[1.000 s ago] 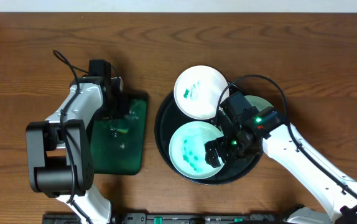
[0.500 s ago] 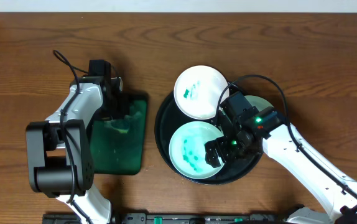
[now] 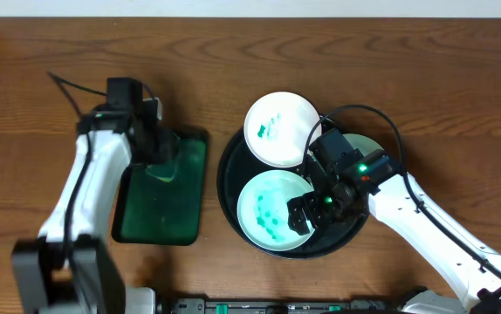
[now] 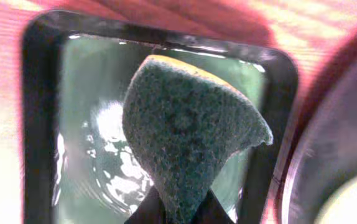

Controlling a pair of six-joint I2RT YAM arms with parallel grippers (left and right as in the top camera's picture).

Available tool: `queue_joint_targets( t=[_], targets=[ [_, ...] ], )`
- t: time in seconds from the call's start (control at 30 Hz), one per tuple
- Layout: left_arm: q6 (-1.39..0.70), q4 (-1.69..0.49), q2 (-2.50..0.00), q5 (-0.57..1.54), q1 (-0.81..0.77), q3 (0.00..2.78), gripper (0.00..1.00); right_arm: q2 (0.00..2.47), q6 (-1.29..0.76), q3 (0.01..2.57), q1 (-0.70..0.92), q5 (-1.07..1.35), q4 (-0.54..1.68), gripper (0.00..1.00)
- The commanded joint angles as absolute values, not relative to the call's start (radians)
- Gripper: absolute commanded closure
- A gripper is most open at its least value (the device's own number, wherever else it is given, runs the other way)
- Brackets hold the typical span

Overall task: Clean dirty plates on tray and stack at the side
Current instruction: 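Lift the wet sponge up out of the tray with the left gripper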

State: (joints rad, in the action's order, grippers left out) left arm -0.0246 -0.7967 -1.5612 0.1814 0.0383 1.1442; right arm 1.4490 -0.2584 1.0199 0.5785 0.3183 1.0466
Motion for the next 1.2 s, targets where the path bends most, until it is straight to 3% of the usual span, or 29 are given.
queue_joint_targets(
  t=[0.0, 0.33, 0.77, 1.17],
  targets=[
    [-0.065, -0.834, -1.496, 0.179, 0.039, 1.164, 0.93, 1.444, -0.245, 1.017, 0.584, 0.327, 1.047, 0.01],
    [-0.064, -0.907, -1.485, 0.141, 0.040, 1.148, 0.93, 1.444, -0.245, 1.017, 0.584, 0.331, 1.047, 0.01],
    [-0.056, -0.781, -1.841, 0.142, 0.039, 1.127, 0.93, 1.444, -0.245, 1.017, 0.584, 0.331, 1.047, 0.01],
    [-0.034, -0.698, -1.860, 0.142, 0.039, 1.127, 0.93, 1.444, -0.245, 1.017, 0.584, 0.331, 1.051, 0.01]
  ],
)
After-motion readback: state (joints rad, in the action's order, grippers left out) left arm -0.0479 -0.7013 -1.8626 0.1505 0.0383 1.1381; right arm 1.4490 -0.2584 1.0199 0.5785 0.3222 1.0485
